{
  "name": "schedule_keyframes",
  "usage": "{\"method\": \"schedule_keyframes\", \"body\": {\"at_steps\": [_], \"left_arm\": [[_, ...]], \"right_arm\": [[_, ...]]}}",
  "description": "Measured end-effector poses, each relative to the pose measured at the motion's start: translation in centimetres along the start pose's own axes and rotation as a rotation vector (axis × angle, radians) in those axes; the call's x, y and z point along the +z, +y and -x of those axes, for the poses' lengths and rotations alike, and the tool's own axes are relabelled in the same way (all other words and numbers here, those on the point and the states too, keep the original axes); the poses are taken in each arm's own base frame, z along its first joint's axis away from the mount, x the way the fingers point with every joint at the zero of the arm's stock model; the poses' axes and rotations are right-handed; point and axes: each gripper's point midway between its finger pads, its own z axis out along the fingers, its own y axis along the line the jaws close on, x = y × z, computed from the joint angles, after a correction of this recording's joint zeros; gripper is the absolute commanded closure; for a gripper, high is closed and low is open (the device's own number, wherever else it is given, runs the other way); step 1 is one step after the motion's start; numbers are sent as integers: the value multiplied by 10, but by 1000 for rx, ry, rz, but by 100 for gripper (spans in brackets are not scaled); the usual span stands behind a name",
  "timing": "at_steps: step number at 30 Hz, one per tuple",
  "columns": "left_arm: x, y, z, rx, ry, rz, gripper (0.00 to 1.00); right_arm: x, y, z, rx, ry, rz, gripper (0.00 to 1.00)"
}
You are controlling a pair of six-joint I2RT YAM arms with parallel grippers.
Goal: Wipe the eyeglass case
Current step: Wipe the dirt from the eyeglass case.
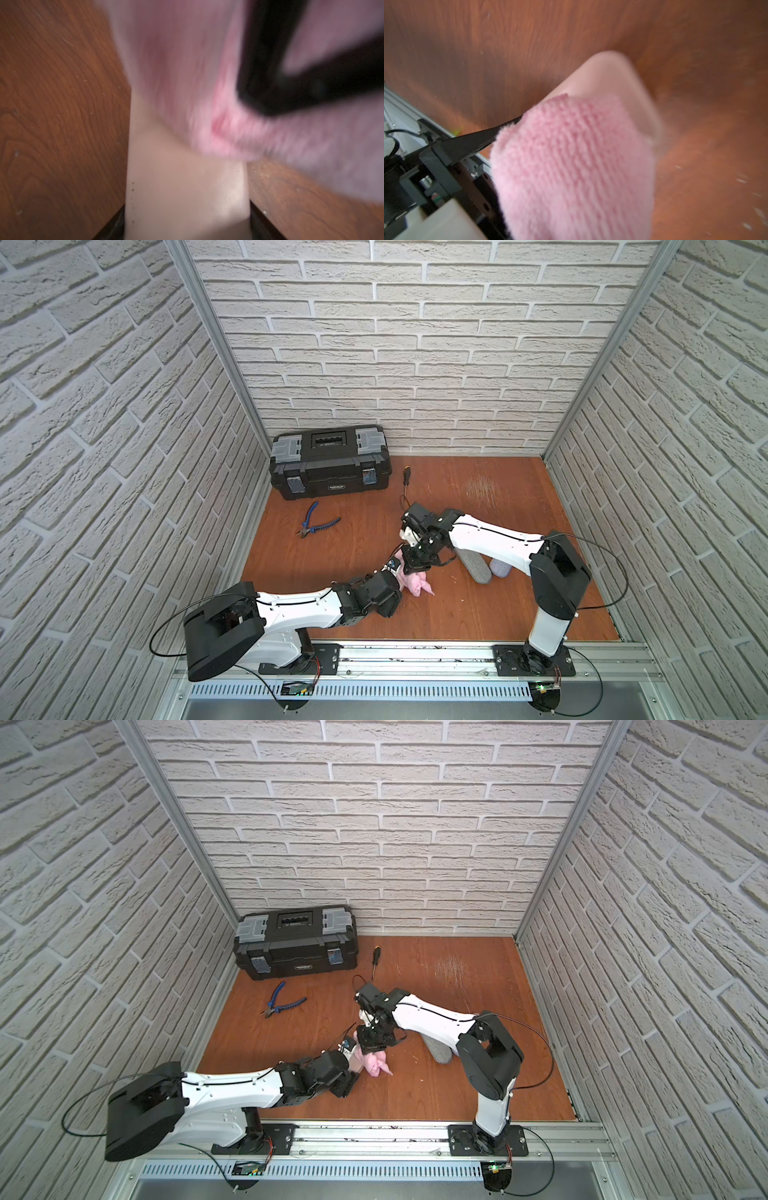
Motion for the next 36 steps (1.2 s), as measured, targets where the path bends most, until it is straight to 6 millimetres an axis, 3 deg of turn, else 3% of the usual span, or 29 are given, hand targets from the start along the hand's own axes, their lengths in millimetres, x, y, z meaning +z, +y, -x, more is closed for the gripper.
{"method": "schedule_keyframes", "body": {"at_steps": [3, 6, 10, 13, 15, 18, 23, 26, 30, 33, 36], "left_arm": [[1, 4, -9, 13, 29, 18, 64], [1, 4, -8, 18, 28, 19, 65], [1, 4, -8, 19, 25, 20, 65], [0, 4, -6, 19, 18, 22, 65], [-1, 4, -6, 19, 15, 23, 65], [-1, 5, -5, 18, 13, 28, 65], [-1, 6, -5, 19, 11, 35, 65], [-1, 9, -12, 25, 35, 52, 64], [-2, 7, -10, 27, 29, 45, 63], [-2, 7, -10, 30, 28, 50, 59], [-3, 7, -9, 25, 29, 60, 48]], "right_arm": [[14, -6, -1, 47, 40, 36, 98], [14, -31, 8, 117, 57, 23, 98], [-11, -88, 36, 148, -52, -209, 98], [-35, -106, 57, 141, -134, -314, 98], [-46, -97, 65, 116, -164, -303, 98], [-47, -58, 63, 70, -165, -192, 98], [-10, 12, 36, 67, -52, 79, 98], [11, 13, 34, 120, 13, 147, 98], [16, -20, 49, 194, 51, 159, 98], [-7, -67, 76, 187, -62, -36, 98], [-35, -118, 91, 176, -163, -272, 98]]}}
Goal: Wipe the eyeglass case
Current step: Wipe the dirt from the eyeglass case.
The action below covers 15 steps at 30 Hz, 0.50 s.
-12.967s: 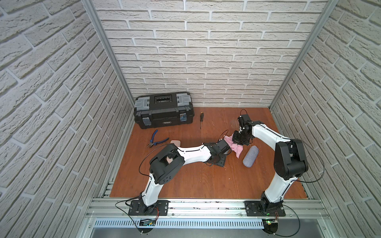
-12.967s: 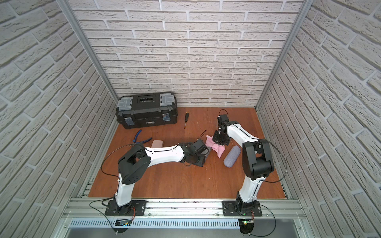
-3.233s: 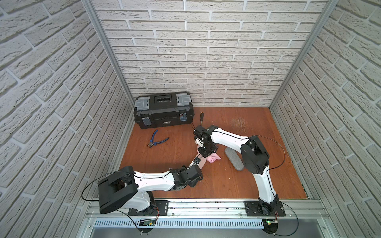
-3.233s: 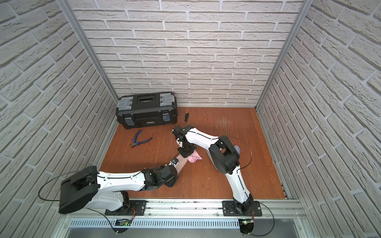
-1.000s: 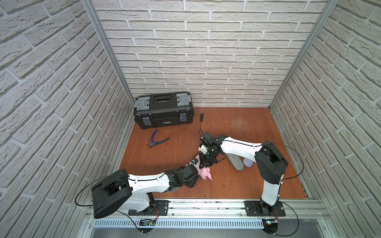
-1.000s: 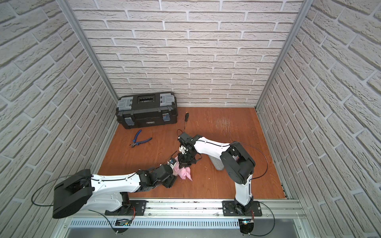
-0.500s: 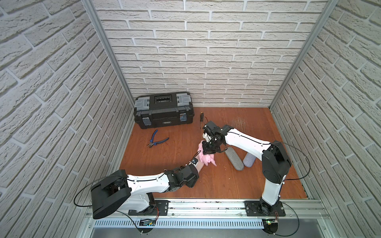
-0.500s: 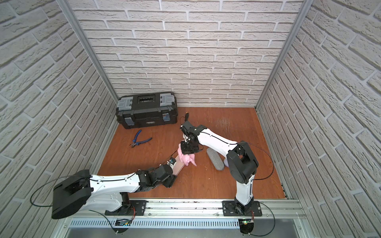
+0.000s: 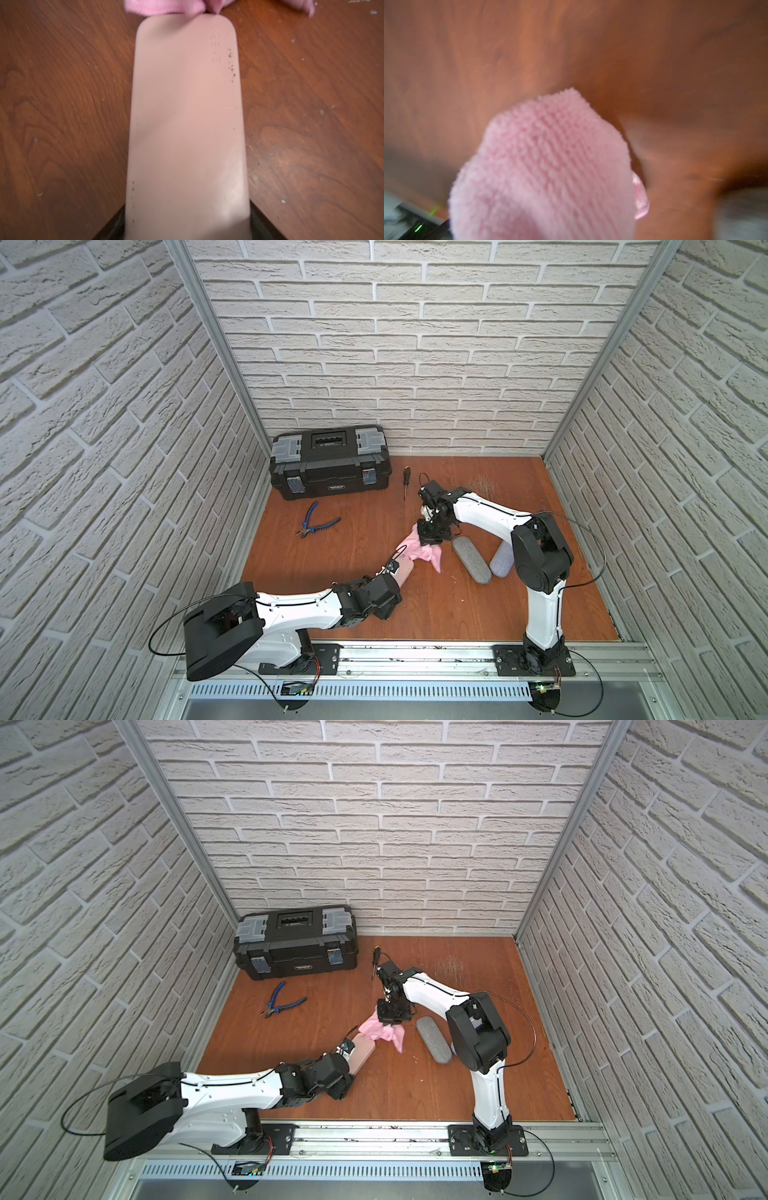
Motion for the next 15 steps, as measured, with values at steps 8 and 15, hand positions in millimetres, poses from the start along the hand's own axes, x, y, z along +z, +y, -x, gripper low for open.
{"method": "schedule_keyframes", "body": {"at_steps": [8, 15], "left_arm": [[-5, -2, 6, -68, 27, 9, 17], [-7, -17, 13, -122, 51, -57, 9]], "right_arm": [[-43, -20, -37, -25, -33, -41, 98], [-10, -7, -66, 1, 85, 2, 98]]}}
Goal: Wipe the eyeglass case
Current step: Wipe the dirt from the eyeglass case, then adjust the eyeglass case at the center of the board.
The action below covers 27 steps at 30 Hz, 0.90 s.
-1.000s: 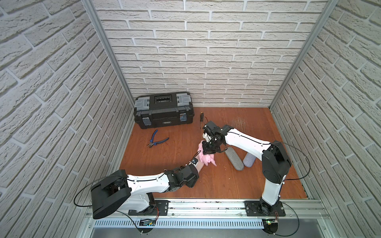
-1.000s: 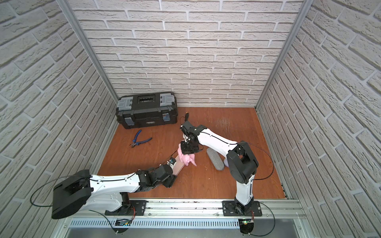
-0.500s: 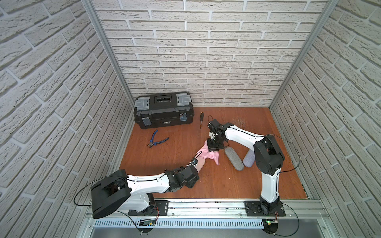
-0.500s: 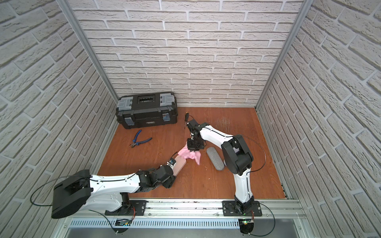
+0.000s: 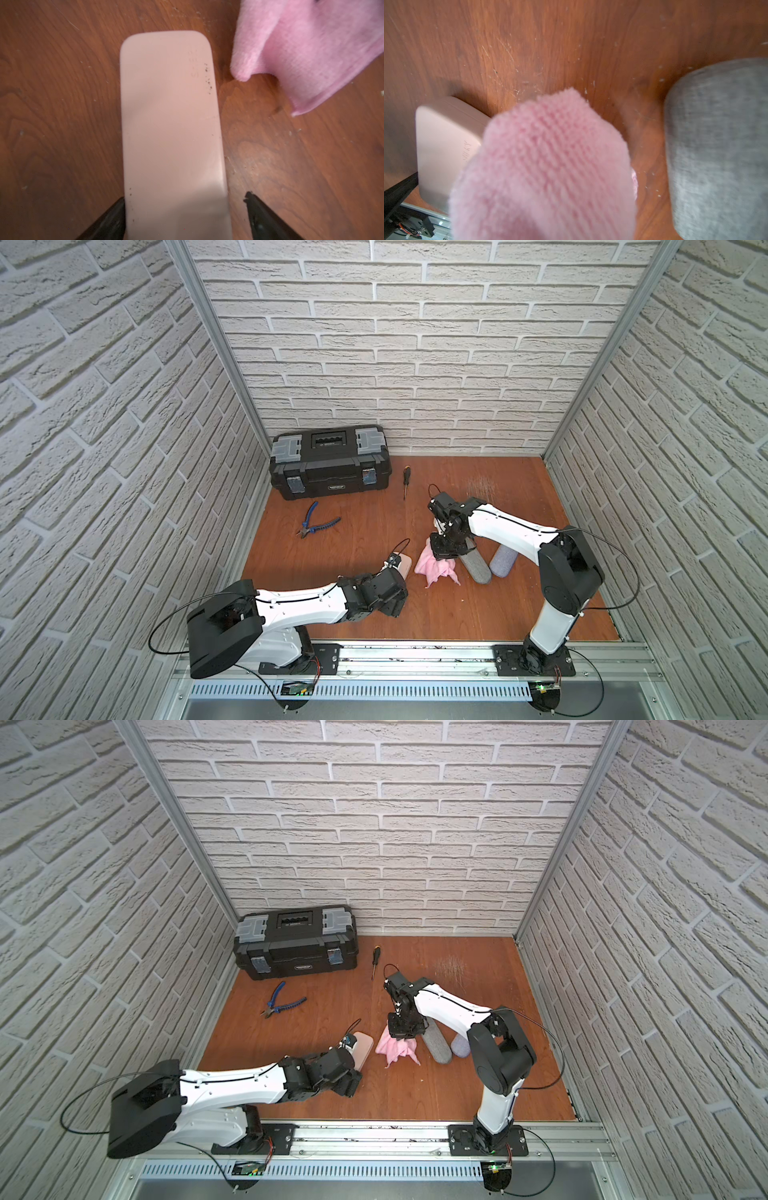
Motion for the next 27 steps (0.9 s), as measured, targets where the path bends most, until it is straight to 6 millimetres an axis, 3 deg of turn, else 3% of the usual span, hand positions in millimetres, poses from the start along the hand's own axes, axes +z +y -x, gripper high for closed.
{"method": "schedule_keyframes", "body": {"at_steps": [5, 9, 13, 18, 23, 27], "left_arm": [[-1, -13, -6, -31, 43, -73, 10], [-4, -26, -6, -64, 58, -147, 10], [-7, -42, 6, -78, 22, -230, 9], [-13, -62, 36, -60, -34, -302, 9], [-24, -66, 66, -62, -103, -328, 10], [-41, -39, 77, -117, -149, -296, 10]], "right_arm": [[17, 17, 14, -9, 30, 19, 98], [17, 47, 40, -43, -1, 58, 98], [18, 85, 57, -99, -29, 105, 98], [8, 110, 66, -144, -50, 147, 98], [-10, 100, 78, -149, -85, 133, 98], [-31, 63, 83, -106, -124, 89, 98]]}}
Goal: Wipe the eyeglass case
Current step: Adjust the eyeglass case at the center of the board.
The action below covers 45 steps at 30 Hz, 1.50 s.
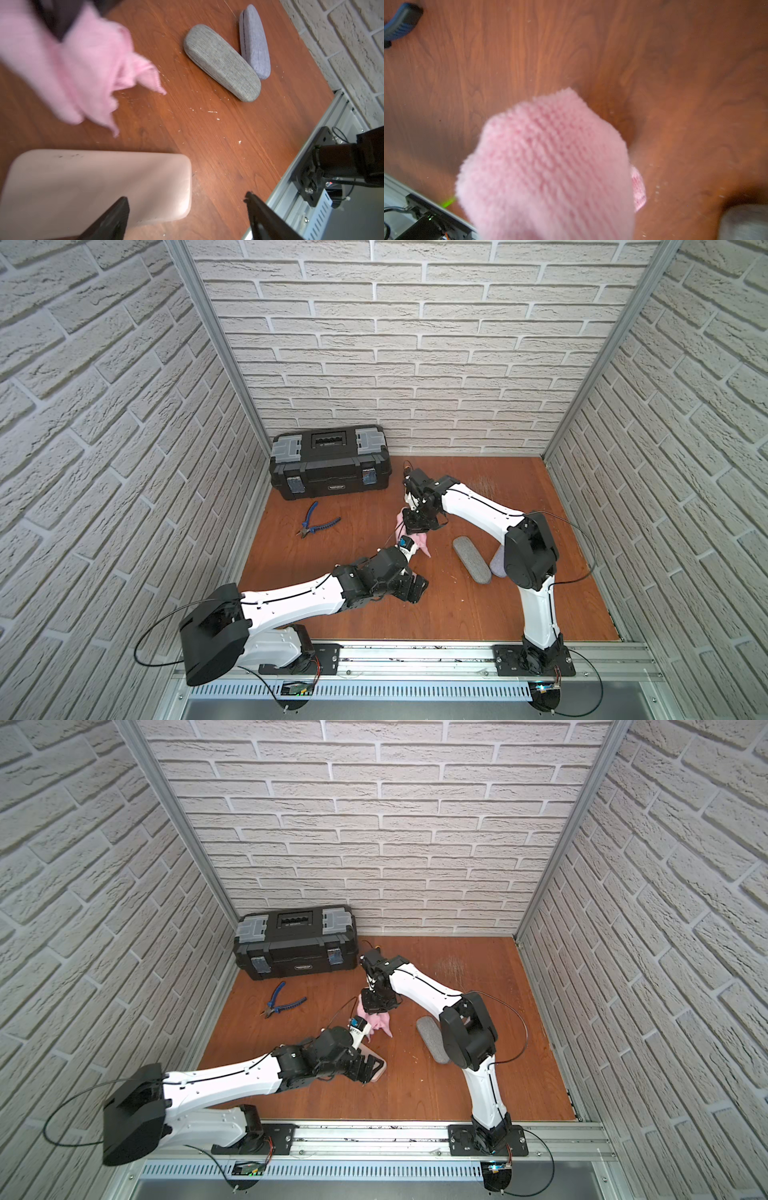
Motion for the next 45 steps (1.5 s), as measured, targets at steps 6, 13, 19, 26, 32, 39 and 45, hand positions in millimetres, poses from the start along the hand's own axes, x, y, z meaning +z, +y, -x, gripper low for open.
{"method": "schedule_keyframes", "body": {"at_steps": [6, 13, 19, 26, 32, 39, 45], "left_arm": [[-35, 59, 38, -129, -119, 111, 10], [-28, 106, 35, -238, -71, 176, 10], [1, 111, 15, -255, 38, 151, 11], [14, 107, 12, -258, 58, 103, 11], [25, 103, 3, -273, 65, 60, 12], [28, 109, -16, -302, 73, 71, 12], [17, 106, -31, -322, 65, 85, 13]], "right_arm": [[-37, -41, -44, 49, -11, -49, 98], [-30, -68, -137, 51, 165, -122, 98], [-16, -59, -192, 22, 301, -111, 98], [13, -31, -200, 59, 357, -3, 98], [40, -25, -192, 115, 379, 31, 98], [43, -29, -159, 174, 343, 37, 98], [46, -37, -109, 177, 271, 21, 98]]}}
